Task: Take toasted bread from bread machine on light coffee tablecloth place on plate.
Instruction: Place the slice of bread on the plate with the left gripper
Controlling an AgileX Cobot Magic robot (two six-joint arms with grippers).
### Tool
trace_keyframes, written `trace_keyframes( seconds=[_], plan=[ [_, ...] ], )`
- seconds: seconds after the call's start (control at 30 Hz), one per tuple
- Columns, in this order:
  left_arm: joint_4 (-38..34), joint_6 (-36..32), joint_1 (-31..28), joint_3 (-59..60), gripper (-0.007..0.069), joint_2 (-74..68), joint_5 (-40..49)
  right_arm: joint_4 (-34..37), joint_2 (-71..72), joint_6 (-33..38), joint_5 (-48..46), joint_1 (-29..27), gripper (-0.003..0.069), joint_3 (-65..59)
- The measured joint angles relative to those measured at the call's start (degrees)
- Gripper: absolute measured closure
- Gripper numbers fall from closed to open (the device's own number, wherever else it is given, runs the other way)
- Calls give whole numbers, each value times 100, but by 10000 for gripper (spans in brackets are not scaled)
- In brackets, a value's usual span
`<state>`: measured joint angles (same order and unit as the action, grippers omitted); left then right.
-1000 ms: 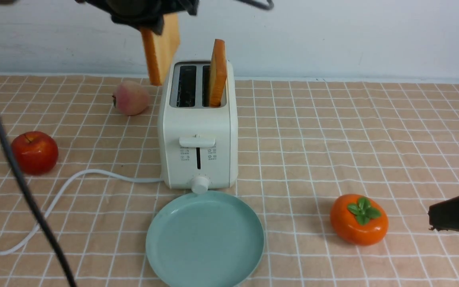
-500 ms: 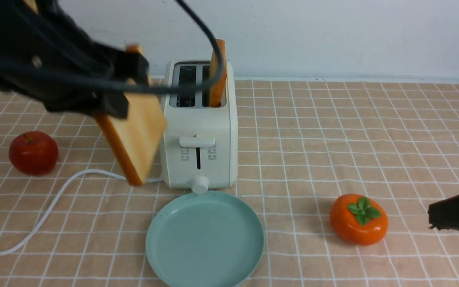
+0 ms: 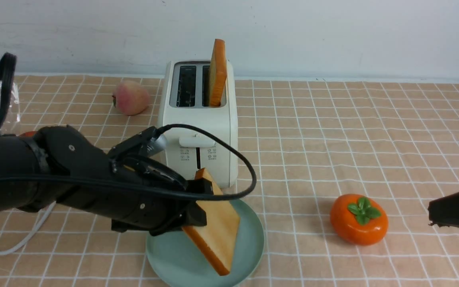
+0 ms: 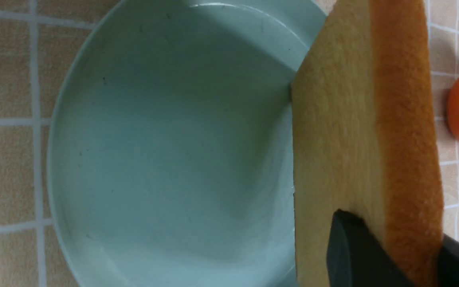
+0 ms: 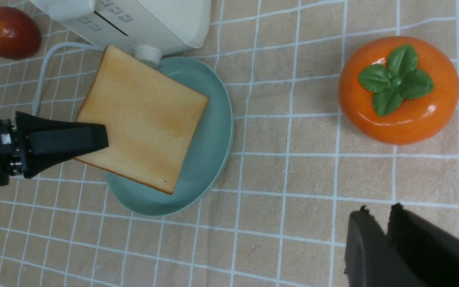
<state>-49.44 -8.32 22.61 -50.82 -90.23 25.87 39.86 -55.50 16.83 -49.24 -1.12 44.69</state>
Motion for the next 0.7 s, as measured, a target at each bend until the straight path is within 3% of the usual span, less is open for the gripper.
trace_keyframes(
  seconds=[0.13,0.2,0.33,0.43,0.53,0.7],
  plan=[
    [-77,-459,0,0,495,-55,-51,0,0,0,5,0,565,0],
    [97,-569,0,0,422,-55,-51,0,0,0,5,0,562,0],
    [735,-591,0,0,277,-62,73,0,0,0,5,0,557,0],
    [1371,-420,-6,-14,235,-55,398,2,0,28,-37,0,553,95],
    [2404,496,-62,-127,277,57,958,-15,-52,206,-325,0,552,620],
    [4062,2051,-134,-368,487,445,1470,-29,-474,234,-827,0,552,1825]
  ],
)
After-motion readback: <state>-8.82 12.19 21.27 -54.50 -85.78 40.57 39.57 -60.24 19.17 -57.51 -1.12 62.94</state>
